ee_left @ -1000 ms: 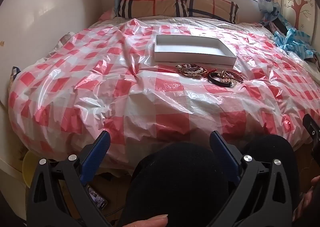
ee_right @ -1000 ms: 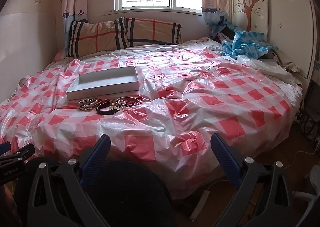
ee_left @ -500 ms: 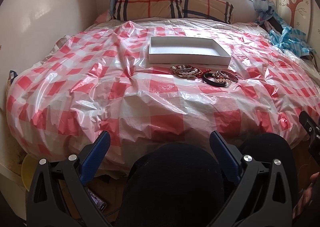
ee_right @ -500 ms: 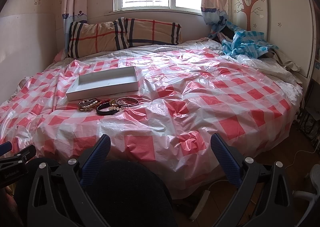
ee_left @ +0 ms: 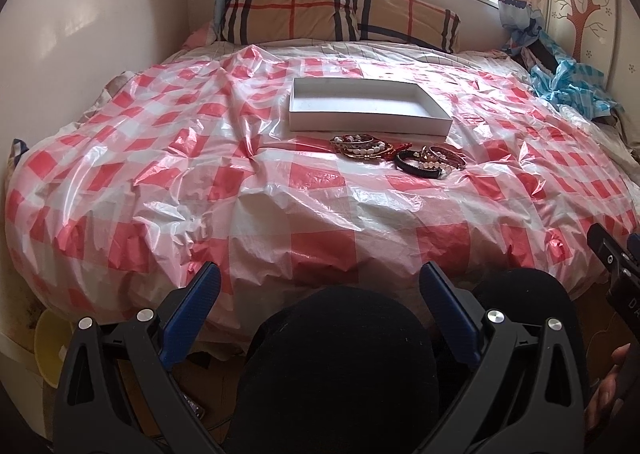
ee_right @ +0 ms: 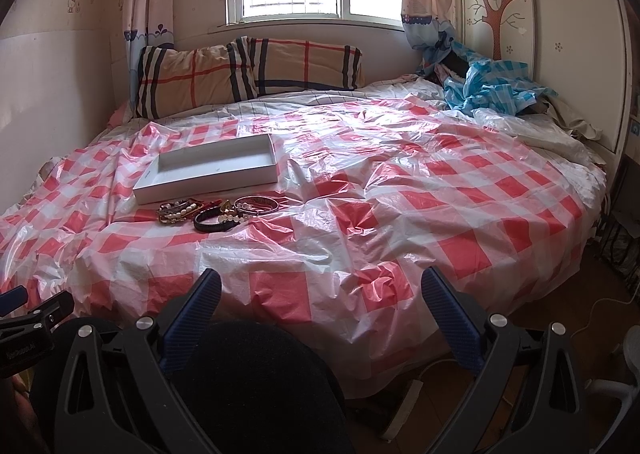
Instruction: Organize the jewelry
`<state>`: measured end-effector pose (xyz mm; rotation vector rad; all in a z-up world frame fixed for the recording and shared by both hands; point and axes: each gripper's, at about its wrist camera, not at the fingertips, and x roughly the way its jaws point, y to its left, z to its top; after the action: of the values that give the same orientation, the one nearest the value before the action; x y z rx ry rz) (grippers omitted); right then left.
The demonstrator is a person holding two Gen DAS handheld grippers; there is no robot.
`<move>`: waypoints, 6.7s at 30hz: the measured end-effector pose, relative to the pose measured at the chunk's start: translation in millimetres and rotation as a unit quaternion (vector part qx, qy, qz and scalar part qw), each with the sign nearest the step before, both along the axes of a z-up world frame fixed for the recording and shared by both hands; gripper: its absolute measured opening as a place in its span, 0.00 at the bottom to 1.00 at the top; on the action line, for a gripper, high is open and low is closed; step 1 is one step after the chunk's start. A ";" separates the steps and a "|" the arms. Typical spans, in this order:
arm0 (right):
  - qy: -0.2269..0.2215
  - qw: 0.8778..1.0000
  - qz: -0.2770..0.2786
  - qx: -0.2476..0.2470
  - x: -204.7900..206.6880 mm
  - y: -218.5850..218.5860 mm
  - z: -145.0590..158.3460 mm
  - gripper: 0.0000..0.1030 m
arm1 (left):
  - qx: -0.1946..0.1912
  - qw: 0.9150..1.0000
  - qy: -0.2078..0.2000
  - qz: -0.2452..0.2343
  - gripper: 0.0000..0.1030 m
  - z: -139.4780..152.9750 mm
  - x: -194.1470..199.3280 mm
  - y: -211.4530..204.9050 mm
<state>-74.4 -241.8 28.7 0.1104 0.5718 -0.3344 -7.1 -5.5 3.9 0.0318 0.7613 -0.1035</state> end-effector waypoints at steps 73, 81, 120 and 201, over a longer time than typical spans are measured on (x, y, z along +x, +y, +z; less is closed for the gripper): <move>0.167 0.951 0.255 0.054 294.3 -20.1 -88.5 0.90 | 0.004 0.990 0.129 -0.053 0.63 -77.9 301.0 -75.8; 0.158 0.947 0.265 0.087 286.8 -25.6 -86.9 0.63 | -0.039 0.991 0.117 -0.059 0.60 -64.7 275.9 -53.7; 0.023 0.964 0.262 0.035 355.3 7.3 -31.8 0.63 | -0.069 0.997 0.007 -0.014 0.60 -22.2 338.5 -51.0; 0.157 0.963 0.199 0.094 286.5 -40.6 -79.6 0.81 | 0.033 0.995 0.082 -0.039 0.89 -52.8 282.6 -53.6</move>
<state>212.1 -282.4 -50.9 0.1237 0.9220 0.0989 275.5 -59.1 -48.9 0.1169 0.9287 -0.1567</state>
